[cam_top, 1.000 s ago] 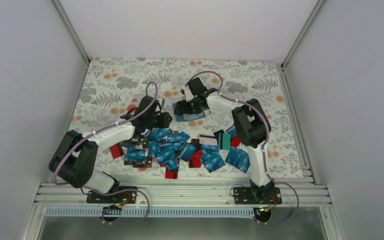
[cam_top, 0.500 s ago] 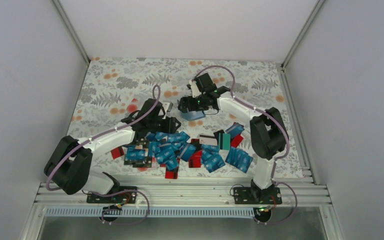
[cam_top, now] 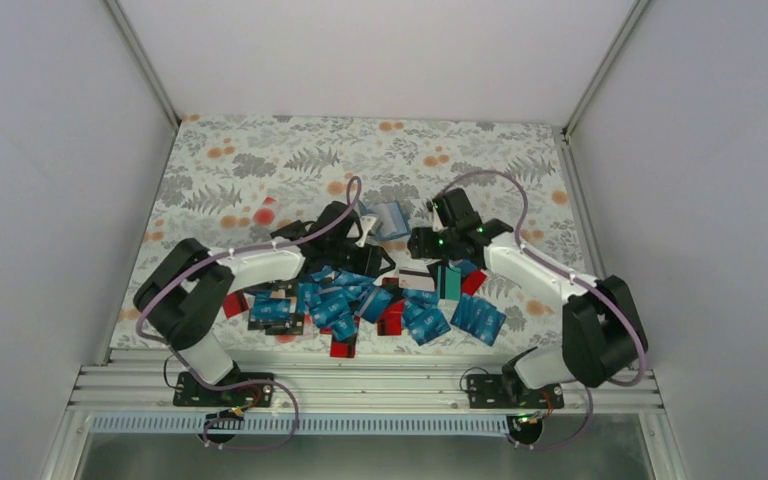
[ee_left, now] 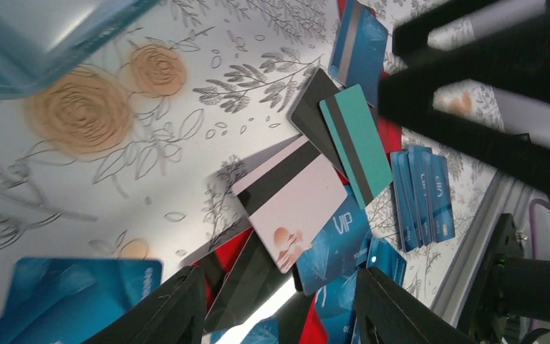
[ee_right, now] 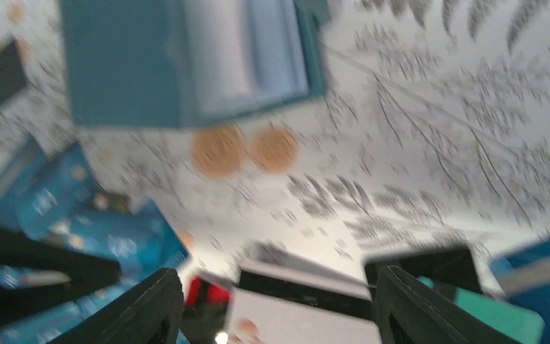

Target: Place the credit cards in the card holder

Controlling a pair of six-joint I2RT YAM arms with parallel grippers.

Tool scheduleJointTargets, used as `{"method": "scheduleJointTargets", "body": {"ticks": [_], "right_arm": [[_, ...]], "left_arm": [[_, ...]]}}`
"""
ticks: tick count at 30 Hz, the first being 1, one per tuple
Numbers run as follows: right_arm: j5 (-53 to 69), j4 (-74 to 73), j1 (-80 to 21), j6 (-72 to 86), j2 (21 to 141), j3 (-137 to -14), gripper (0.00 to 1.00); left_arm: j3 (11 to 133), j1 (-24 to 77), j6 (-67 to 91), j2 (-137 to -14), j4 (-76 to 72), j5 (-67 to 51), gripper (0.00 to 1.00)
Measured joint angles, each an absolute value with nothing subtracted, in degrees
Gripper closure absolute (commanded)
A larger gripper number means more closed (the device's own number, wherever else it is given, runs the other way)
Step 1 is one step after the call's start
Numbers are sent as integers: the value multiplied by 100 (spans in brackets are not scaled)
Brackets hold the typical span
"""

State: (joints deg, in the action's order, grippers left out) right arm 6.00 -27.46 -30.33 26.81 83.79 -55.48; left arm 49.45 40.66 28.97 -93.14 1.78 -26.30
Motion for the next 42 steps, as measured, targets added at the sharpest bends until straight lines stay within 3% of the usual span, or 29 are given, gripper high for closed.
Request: {"method": "scheduleJointTargets", "body": {"ticks": [4,7,21,28,35,42], "right_arm": [[589,-2655,-2954,2915,7968,-4729,53],[740,-2519,-2869,3030,7942,-4265,59],[1326,-1938,-2808,3061,8128,-3660,62],[1376,-1728,-2799,3061,8193,-3522,71],[1417,-1476,-2792,3094,8221,-3424,73],[1481,-1356,-2792,3122,8246,-3395,73]], "left_arm": [[5177,4106,2967,-9758,19,-2888,50],[5349,4106,3026,-10060,-97,-3087,50],[5872,4263,3072,-10936,27,-3295,51],[5968,4265,3116,-11100,123,-3264,51],[5992,4265,3199,-11155,64,-3367,51],[5986,4268,3343,-11225,-110,-3548,57]]}}
